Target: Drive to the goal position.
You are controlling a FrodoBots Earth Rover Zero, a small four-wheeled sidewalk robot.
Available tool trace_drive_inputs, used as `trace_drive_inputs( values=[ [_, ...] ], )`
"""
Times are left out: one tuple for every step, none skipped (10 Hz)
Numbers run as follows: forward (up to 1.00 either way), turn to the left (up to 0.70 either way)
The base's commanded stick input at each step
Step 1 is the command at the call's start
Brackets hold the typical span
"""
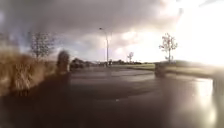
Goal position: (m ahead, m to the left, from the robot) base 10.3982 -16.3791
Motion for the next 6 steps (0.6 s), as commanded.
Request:
trace_drive_inputs(
  values=[
    [0.7, 0.0],
    [0.7, 0.0],
    [0.7, 0.0],
    [0.7, 0.0],
    [0.7, 0.0],
    [0.7, 0.0]
  ],
)
